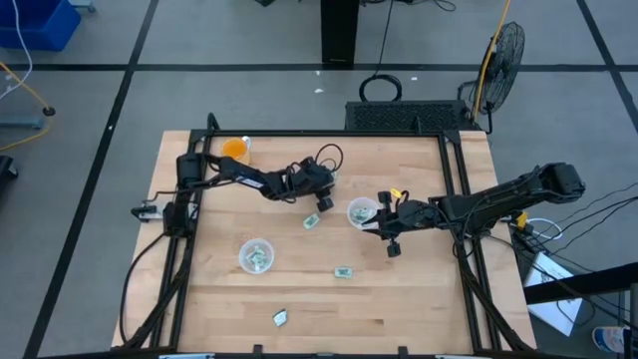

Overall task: Pick and place Stevia / Truvia into bins
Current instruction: Put the white stevia packet into the bottom transparent container

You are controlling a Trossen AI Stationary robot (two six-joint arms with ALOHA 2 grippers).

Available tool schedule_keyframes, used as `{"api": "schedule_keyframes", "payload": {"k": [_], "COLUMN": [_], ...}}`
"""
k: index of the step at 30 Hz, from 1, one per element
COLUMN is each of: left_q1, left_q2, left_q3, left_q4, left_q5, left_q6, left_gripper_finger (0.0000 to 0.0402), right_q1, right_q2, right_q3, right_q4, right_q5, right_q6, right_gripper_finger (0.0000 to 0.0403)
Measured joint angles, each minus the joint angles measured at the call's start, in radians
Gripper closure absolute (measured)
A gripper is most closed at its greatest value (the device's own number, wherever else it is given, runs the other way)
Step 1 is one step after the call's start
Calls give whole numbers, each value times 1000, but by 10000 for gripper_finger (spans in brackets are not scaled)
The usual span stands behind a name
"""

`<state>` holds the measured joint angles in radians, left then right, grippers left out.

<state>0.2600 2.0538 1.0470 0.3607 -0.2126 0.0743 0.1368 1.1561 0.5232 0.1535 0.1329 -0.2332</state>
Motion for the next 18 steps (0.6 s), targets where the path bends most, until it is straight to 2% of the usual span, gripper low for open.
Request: {"api": "schedule_keyframes", "payload": {"k": [5,9,12,15,18], "left_q1": [1,-1,4,3,2], "left_q2": [31,32,32,33,33], "left_q3": [4,4,4,4,4], "left_q4": [19,13,12,10,8], "left_q5": [-9,-105,-117,-108,-102], "left_q6": [5,1,2,3,10], "left_gripper_finger": [261,261,264,289,341], "right_q1": [0,0,0,0,0], "right_q2": [0,0,0,0,0], "right_q3": [1,1,1,1,1], "right_q4": [1,4,1,0,0], "right_q5": [-3,-3,-3,-3,-3], "right_q6": [-18,-17,-17,-16,-15], "right_gripper_finger": [332,332,332,332,332]}}
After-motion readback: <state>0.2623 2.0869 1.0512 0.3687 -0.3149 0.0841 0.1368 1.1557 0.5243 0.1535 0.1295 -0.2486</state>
